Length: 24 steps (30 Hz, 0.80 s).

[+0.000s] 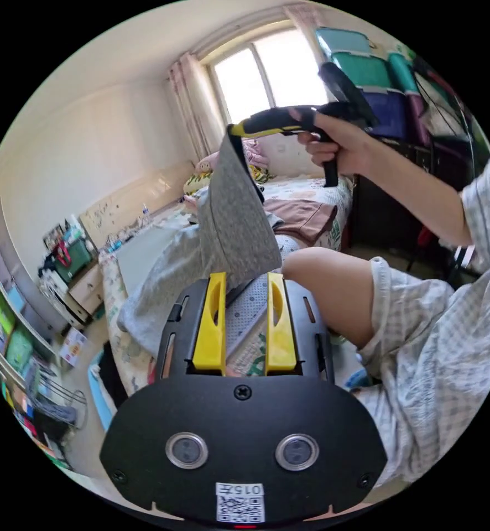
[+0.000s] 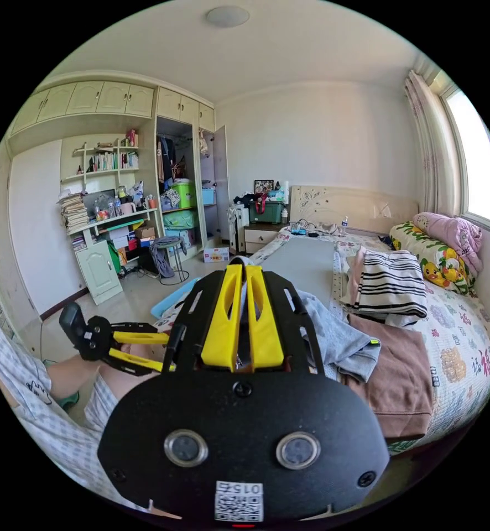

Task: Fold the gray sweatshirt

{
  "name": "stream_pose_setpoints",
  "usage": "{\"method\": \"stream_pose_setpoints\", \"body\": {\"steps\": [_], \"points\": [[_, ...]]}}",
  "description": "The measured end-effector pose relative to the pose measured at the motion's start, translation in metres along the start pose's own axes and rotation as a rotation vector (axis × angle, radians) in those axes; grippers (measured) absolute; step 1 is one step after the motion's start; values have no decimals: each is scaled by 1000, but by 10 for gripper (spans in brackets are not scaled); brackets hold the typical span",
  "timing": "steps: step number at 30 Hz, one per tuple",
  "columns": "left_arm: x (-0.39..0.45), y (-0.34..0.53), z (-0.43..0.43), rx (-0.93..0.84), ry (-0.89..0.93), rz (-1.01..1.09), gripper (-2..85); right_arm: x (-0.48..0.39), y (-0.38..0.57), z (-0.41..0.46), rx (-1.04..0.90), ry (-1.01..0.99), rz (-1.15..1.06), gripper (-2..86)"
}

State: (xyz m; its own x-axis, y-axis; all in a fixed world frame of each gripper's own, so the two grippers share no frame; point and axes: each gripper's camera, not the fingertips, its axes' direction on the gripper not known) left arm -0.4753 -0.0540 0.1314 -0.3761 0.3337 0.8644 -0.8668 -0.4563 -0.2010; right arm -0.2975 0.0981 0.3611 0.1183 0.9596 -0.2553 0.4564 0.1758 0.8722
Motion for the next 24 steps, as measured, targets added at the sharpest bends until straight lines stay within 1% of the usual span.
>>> {"method": "stream_pose_setpoints", "body": {"steps": [2,3,5,7,10,12,15,17,19,21,23,24], "points": [[18,4,-2,11,-137,133,111,3,-16,6,18,-5,0,-7],[22,5,-1,11,-160,162,112,4,-20,8,21,-7,0,-7],[31,11,6,16,-263,244,116,8,-32,18,28,-24,-2,-7],[33,16,18,-3,-317,279,121,14,-38,27,33,-42,11,-7],[37,19,38,-46,-330,326,133,29,-46,40,47,-93,54,-7],[43,21,47,-36,-342,372,134,38,-49,47,59,-124,82,-6],[48,20,62,-12,-461,398,121,44,-51,57,77,-148,96,-6],[49,21,70,46,-595,370,93,46,-54,64,89,-148,98,-5],[45,18,62,85,-648,301,65,45,-58,67,87,-146,87,-5],[30,16,40,133,-627,193,43,42,-62,67,80,-136,55,-5],[-9,14,-4,215,-554,-16,28,32,-64,71,32,-144,-26,-3],[-22,14,-13,228,-519,-68,25,28,-64,73,15,-151,-51,-2]]}}
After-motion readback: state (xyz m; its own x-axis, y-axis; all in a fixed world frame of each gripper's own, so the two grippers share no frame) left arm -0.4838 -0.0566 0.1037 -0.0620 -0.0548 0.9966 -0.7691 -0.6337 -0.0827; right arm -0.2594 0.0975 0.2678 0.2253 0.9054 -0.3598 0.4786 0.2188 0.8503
